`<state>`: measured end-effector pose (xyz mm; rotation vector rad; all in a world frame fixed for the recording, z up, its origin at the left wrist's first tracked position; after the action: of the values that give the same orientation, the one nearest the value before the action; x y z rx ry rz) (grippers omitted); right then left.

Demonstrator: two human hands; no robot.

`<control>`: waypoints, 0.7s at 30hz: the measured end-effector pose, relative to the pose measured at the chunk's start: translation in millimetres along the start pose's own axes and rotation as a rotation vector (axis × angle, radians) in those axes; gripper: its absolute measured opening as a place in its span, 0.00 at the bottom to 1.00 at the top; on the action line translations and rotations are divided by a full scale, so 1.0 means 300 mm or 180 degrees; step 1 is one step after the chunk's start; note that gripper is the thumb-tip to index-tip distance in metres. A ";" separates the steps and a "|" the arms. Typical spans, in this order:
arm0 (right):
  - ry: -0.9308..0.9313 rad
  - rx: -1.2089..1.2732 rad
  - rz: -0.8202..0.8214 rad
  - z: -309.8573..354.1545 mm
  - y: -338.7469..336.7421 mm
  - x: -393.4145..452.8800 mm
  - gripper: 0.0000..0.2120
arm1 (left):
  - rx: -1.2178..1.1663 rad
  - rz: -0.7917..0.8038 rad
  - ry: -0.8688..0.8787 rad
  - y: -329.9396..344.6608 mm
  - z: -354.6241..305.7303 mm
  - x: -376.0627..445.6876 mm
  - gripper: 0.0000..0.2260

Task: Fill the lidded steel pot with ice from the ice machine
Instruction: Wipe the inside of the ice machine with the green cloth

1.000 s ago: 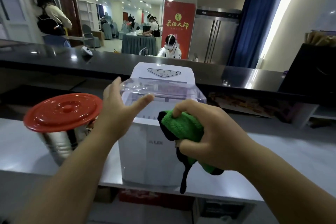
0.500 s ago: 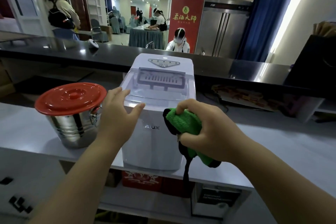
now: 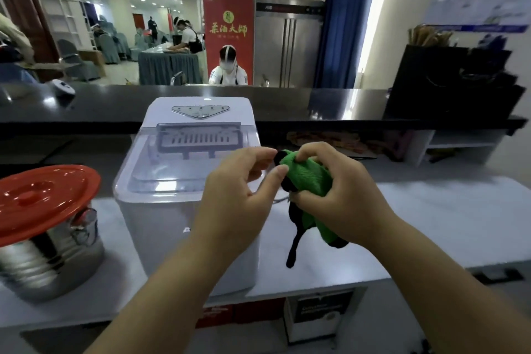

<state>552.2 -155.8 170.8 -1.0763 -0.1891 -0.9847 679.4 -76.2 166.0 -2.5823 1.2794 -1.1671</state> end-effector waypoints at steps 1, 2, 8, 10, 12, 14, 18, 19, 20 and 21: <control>0.0087 -0.0046 -0.0041 -0.025 -0.010 -0.008 0.18 | -0.0053 0.0087 -0.0001 0.034 0.007 0.005 0.14; 0.0179 -0.0074 -0.0072 -0.048 -0.018 -0.019 0.18 | -0.0108 0.0169 0.0000 0.067 0.013 0.008 0.14; 0.0661 -0.0236 -0.0101 -0.210 -0.057 -0.083 0.18 | -0.0457 0.0807 -0.0210 0.308 0.067 0.014 0.11; 0.0766 -0.0297 -0.0054 -0.271 -0.060 -0.095 0.18 | -0.0623 0.0947 -0.0361 0.378 0.092 0.014 0.10; 0.0889 -0.0347 0.0044 -0.347 -0.058 -0.101 0.18 | -0.0722 0.1063 -0.0517 0.452 0.125 0.019 0.09; 0.1014 -0.0378 0.0170 -0.433 -0.050 -0.101 0.17 | -0.0706 0.1175 -0.0618 0.526 0.165 0.030 0.08; 0.1233 -0.0456 0.0469 -0.603 -0.031 -0.085 0.17 | -0.0578 0.1309 -0.0883 0.673 0.256 0.062 0.07; 0.1280 -0.0484 0.0555 -0.641 -0.022 -0.080 0.17 | -0.0573 0.1340 -0.0969 0.705 0.280 0.067 0.07; 0.1330 -0.0520 0.0649 -0.681 -0.013 -0.077 0.17 | -0.0578 0.1366 -0.1078 0.739 0.307 0.072 0.07; 0.1363 -0.0552 0.0735 -0.721 -0.003 -0.072 0.17 | -0.0580 0.1389 -0.1188 0.774 0.336 0.076 0.07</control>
<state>471.2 -317.5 50.2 -0.9918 0.3683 -1.0096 596.4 -273.7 29.5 -2.2948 1.7825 -0.4896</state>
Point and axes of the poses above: each hand's wrist, its own x-axis towards the middle knuckle, its own y-axis out of the palm, z = x × y, the point moved 8 cm from there along x, towards the middle knuckle
